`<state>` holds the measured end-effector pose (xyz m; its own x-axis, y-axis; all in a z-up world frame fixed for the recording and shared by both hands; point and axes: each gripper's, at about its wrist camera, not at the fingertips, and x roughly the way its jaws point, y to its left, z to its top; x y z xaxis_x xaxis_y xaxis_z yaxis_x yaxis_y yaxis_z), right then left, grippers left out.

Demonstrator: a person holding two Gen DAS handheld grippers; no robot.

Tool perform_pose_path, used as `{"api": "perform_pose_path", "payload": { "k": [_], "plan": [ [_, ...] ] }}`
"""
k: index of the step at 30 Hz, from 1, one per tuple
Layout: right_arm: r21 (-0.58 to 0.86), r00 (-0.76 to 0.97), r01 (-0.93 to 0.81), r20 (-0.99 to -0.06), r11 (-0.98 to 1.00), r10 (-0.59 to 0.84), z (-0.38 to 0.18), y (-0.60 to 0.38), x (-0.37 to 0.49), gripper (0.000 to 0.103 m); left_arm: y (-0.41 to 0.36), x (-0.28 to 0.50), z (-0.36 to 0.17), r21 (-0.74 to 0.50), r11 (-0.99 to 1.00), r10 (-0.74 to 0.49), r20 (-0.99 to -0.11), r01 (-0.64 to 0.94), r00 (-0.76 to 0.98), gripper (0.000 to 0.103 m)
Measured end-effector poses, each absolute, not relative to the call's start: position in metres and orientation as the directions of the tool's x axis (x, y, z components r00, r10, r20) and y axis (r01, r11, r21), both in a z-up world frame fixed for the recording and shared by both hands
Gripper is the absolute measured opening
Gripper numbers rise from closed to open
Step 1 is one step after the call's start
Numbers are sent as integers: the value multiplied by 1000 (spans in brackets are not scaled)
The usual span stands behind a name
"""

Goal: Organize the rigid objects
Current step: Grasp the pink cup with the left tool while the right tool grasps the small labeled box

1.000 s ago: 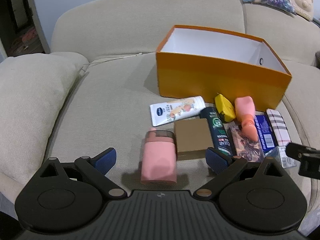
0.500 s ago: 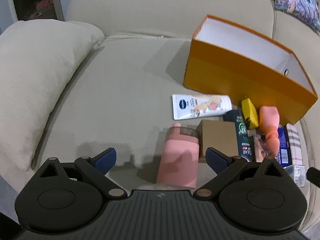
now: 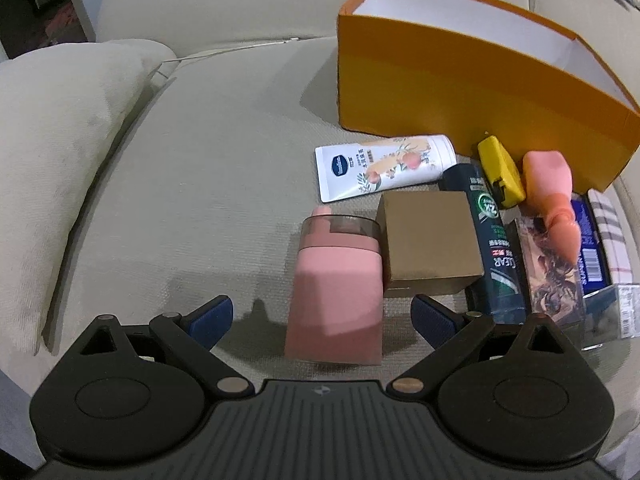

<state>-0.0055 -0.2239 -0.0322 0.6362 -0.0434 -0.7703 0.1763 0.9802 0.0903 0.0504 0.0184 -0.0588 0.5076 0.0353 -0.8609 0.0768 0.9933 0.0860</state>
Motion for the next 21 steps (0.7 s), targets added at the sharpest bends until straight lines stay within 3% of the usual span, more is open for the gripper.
{"api": "perform_pose_path", "payload": {
  "k": [17,18,20,21],
  "plan": [
    [119,609,217,-792,969,-39,-44,-237,1,102,17,63,-79,89,993,41,-882,81,469,103],
    [126,605,227,-795,966,-38,-46,-240,1,102,19,64,-82,85,993,40,-887,78,460,100],
    [140,596,246,-803,959,-35,-50,-246,3,102,23,67,-88,69,995,30,-898,73,439,80],
    [148,592,251,-805,957,-30,-52,-248,4,102,26,69,-90,39,997,7,-902,65,431,79]
  ]
}}
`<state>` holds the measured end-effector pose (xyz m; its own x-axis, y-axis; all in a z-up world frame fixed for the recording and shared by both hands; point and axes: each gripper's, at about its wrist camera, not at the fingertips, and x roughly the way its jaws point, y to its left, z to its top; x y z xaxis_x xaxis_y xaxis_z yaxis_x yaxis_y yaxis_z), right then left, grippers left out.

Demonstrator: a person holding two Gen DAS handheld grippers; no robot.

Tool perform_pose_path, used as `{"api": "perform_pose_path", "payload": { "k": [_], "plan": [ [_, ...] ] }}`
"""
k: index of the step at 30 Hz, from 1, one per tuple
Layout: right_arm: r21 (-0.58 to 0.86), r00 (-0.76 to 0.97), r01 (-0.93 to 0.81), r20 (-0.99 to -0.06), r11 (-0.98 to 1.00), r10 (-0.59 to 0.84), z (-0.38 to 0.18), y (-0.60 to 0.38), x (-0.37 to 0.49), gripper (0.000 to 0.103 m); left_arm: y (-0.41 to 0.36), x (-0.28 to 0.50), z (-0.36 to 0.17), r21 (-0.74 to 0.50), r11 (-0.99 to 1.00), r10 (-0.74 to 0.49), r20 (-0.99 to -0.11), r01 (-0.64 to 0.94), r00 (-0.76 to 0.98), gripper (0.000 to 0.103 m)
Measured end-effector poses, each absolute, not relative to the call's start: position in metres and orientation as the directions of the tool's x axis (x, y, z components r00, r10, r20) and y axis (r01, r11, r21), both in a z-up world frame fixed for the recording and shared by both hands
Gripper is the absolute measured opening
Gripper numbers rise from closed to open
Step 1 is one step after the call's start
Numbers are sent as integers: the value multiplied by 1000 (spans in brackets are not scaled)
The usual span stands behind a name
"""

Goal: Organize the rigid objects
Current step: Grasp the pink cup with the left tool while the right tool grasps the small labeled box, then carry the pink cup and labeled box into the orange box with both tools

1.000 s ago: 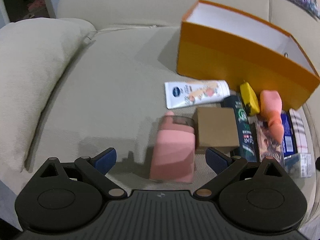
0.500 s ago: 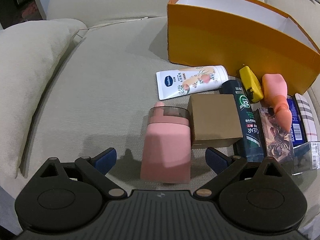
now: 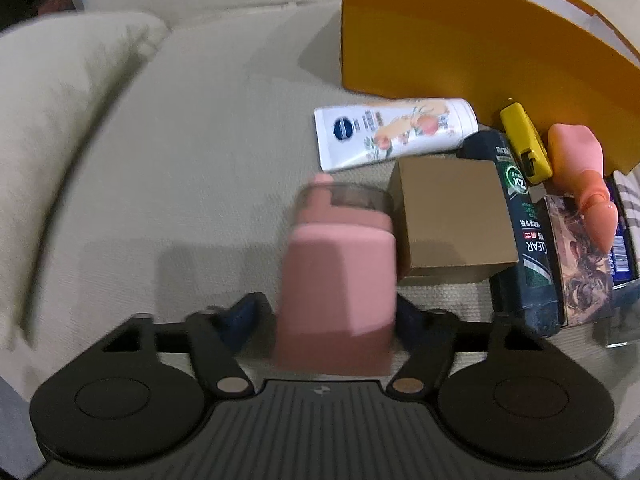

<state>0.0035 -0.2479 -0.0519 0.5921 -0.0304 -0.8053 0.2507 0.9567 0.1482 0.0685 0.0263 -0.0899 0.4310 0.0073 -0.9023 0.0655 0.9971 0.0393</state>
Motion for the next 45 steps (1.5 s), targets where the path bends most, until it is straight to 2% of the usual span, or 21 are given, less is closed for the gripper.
{"api": "perform_pose_path", "payload": {
  "k": [3,4,11,14,19,22,24,31,45],
  "plan": [
    [163,582,255,-813,953,-17,-59,-250,6,102,33,69,-89,-3,999,-20,-898,40,439,73],
    [169,579,251,-815,953,-8,-61,-250,7,102,34,70,-88,-7,999,-25,-898,41,440,67],
    [139,539,199,-842,970,10,-79,-239,21,100,38,67,-86,-14,999,-35,-896,51,443,65],
    [89,530,183,-848,979,-22,-84,-235,25,86,39,67,-85,-13,999,-34,-896,49,443,65],
    [83,524,152,-852,985,-9,-92,-233,29,76,37,67,-88,-2,999,-26,-893,53,450,65],
    [110,522,132,-852,985,25,-96,-232,32,63,37,65,-88,-4,999,-28,-892,54,450,65],
    [134,518,117,-854,984,55,-98,-231,33,50,38,65,-88,-16,999,-36,-893,50,448,66],
    [175,521,128,-849,976,84,-100,-234,32,49,41,64,-88,-22,998,-48,-889,62,455,64],
    [366,591,152,-778,918,213,-71,-253,3,48,63,51,-55,-101,995,-92,-847,11,523,63]
  ]
}}
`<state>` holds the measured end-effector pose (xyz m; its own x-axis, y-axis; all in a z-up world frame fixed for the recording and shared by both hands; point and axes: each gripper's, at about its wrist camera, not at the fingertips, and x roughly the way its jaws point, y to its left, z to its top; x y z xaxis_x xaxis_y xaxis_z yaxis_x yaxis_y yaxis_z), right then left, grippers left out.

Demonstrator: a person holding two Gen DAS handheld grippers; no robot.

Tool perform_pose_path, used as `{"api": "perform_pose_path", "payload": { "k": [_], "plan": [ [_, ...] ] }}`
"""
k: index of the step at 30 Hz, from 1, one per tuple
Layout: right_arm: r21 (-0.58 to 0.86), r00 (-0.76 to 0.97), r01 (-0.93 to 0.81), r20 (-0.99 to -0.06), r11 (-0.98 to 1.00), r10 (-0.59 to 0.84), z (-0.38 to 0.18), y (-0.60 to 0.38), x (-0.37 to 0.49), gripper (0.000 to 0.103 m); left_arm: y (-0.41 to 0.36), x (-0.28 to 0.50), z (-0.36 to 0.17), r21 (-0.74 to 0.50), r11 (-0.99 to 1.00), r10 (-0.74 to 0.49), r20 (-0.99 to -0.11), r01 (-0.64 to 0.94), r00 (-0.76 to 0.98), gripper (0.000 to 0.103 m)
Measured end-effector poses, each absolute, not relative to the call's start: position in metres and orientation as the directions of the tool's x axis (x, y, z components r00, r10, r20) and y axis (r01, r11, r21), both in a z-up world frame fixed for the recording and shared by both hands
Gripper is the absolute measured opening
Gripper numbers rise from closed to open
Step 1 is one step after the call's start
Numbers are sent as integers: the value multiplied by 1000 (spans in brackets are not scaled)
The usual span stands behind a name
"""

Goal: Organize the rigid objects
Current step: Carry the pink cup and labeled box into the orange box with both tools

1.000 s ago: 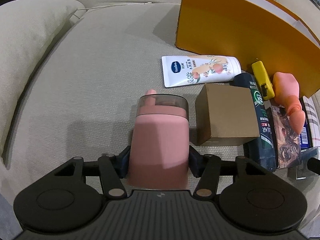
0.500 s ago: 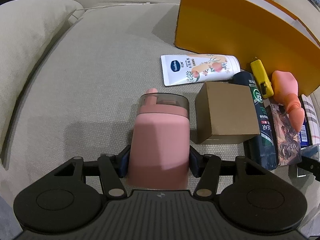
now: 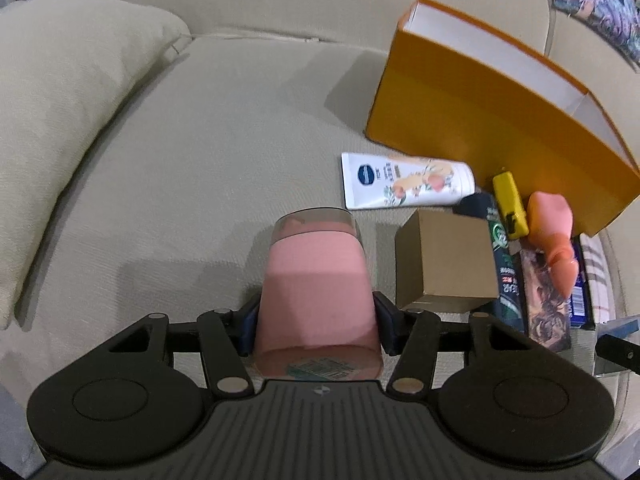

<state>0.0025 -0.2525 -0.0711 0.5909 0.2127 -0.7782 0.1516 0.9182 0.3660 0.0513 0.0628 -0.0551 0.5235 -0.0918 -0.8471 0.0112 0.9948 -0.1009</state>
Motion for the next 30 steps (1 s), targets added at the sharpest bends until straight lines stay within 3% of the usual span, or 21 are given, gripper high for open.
{"api": "perform_pose_path", "payload": {
  "k": [22,30],
  "plan": [
    [413,631,147,-739,899,236,-54,-258,-3,48,55,42,-18,-157,985,-166,-775,68,610,63],
    [457,672,70,-678,887,297,-9,-249,16,48,28,53,35,-158,973,-232,-707,171,668,63]
  ]
}}
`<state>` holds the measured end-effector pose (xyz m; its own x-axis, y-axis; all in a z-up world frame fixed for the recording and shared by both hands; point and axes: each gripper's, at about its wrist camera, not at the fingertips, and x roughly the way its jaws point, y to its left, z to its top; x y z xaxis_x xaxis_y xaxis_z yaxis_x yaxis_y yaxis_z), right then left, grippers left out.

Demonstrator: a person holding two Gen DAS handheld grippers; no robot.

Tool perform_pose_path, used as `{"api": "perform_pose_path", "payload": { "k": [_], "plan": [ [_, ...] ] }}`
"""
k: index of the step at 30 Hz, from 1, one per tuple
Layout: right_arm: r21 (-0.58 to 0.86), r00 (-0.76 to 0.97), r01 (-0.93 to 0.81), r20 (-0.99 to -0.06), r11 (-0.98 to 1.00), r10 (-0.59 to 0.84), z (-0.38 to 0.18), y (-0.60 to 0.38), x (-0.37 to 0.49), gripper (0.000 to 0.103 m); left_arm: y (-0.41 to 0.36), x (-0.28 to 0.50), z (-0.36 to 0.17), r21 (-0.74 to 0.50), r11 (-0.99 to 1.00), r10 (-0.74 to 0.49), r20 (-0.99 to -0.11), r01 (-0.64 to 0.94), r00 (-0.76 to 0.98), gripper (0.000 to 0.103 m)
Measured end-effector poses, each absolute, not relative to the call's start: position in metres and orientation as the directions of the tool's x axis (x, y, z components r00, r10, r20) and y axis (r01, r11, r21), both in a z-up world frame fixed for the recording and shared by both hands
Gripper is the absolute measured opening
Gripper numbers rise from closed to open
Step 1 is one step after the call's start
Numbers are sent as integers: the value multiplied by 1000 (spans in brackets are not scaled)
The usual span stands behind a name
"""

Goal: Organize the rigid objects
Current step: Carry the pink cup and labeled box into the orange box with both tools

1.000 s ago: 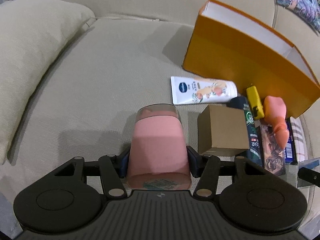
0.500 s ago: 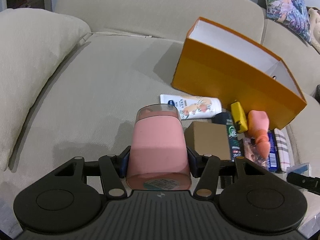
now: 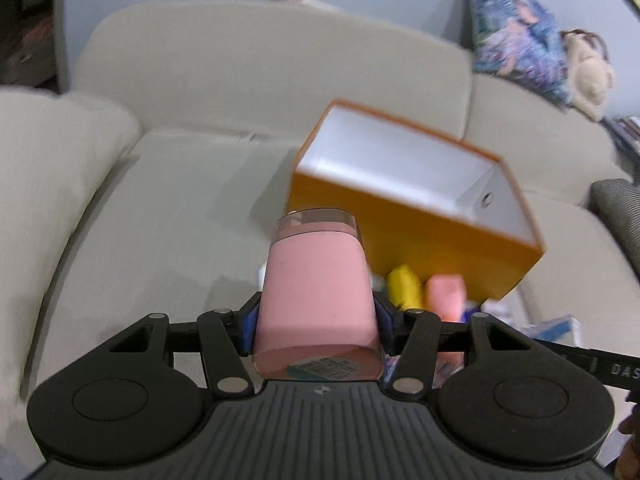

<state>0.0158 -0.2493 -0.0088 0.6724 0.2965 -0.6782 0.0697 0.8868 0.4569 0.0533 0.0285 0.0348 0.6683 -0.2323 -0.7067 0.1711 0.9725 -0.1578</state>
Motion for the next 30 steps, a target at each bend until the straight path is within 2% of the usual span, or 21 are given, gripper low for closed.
{"api": "perform_pose_path", "payload": {
  "k": [7,11,14,19,30],
  "plan": [
    [437,728,25,-624,899,283,45,-251,85,48,-15,118,77,-79,962,-247,-658,260,712,63],
    [417,748,62,-621,907,235,52,-253,140,48,-38,162,76,-28,957,-239,-643,290,728,63],
    [400,728,86,-650,912,217,44,-252,174,48,-54,195,62,20,949,-225,-661,316,716,63],
    [346,661,122,-727,930,184,17,-243,221,48,-71,238,21,48,944,-186,-740,326,647,63],
    [195,469,161,-877,967,99,-52,-229,272,48,-110,272,-33,117,922,-115,-828,369,549,63]
  ]
}}
